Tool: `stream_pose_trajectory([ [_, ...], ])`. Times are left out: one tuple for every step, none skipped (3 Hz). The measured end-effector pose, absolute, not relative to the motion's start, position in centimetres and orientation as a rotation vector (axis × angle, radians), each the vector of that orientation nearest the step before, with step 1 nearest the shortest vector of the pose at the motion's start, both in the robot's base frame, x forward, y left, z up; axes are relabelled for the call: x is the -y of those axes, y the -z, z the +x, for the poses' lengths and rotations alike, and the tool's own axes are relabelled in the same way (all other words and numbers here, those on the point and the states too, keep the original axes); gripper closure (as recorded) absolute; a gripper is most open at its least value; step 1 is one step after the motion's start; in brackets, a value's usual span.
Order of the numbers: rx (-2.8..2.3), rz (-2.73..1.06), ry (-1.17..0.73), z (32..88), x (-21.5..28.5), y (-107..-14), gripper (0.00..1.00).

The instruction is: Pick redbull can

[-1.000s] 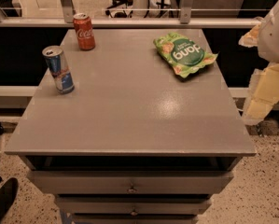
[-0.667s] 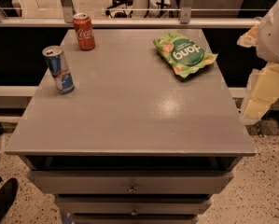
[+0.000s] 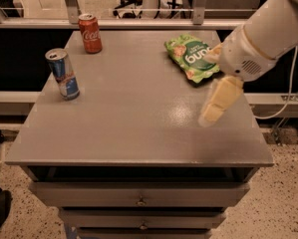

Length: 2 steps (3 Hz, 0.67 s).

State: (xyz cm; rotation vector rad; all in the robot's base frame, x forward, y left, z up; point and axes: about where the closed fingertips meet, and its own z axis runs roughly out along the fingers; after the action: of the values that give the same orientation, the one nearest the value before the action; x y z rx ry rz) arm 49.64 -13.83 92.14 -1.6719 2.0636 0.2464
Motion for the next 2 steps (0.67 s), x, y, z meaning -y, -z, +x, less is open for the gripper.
stream_pose_trajectory([
  [-1.939, -1.622, -0.440, 53.3, 7.3, -89.7, 0.00],
  [-1.828, -1.542, -0.566, 56.6, 1.2, -89.0, 0.00],
])
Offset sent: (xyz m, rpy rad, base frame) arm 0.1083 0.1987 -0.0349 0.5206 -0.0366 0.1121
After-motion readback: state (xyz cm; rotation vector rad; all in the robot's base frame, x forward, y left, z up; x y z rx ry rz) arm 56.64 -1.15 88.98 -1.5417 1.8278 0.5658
